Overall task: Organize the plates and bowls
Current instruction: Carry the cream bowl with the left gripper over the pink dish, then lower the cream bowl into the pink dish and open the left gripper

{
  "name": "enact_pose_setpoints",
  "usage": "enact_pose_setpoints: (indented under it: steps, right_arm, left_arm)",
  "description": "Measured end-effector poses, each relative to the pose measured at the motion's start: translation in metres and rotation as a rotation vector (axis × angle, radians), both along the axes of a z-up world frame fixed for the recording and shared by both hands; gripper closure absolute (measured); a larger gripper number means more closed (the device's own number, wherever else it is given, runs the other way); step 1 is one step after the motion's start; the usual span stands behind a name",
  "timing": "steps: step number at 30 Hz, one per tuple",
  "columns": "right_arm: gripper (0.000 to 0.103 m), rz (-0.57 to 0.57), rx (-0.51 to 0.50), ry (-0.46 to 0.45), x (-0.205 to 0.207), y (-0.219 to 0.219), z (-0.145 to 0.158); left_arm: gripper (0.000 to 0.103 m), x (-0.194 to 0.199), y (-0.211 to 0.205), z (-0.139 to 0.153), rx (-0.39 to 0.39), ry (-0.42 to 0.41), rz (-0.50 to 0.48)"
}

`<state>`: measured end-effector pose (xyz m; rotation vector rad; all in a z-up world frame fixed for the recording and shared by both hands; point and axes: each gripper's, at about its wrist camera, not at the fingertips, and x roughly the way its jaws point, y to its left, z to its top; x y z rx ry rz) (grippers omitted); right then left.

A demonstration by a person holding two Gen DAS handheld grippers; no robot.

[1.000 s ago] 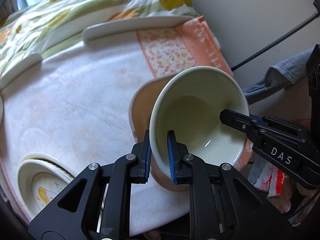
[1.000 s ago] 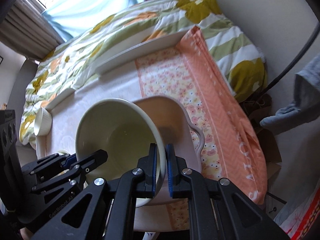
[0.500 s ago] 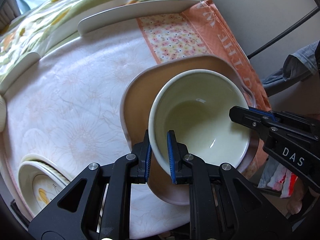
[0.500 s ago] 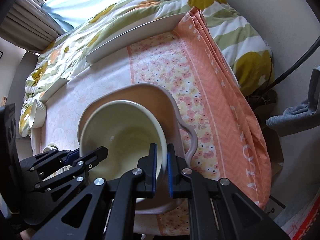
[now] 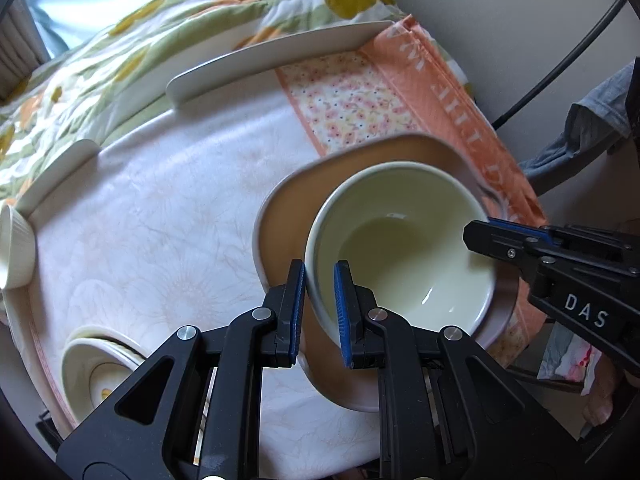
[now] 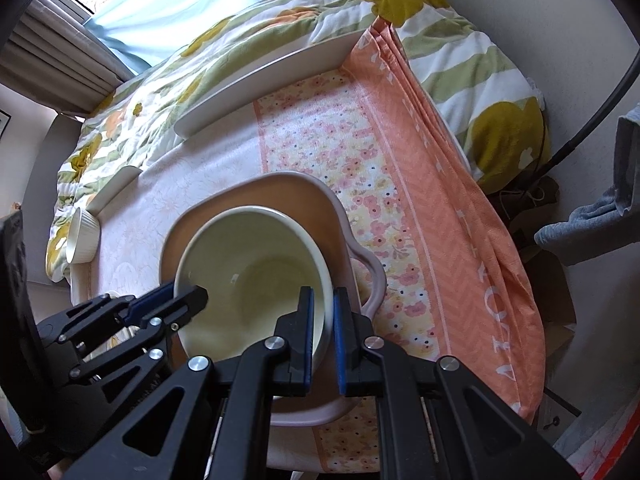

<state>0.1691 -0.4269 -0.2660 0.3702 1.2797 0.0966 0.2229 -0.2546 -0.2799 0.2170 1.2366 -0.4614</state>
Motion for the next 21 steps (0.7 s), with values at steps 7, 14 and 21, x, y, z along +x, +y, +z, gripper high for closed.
enact_pose_setpoints:
  steps: [7, 14, 21]
  right_arm:
    - [0.094, -0.014, -0.007, -0.023, -0.003, -0.004, 0.01]
    - [0.094, -0.012, 0.005, -0.057, -0.006, -0.004, 0.025]
    - [0.083, 0.021, -0.013, -0.11, 0.0, -0.009, 0.055]
  left_arm:
    - [0.09, -0.002, 0.002, 0.004, -0.008, -0.003, 0.001]
    - [0.09, -0.009, 0.009, 0.019, -0.042, -0.017, 0.014]
    - [0.014, -0.01, 0.041, 0.058, -0.073, -0.061, 0.11]
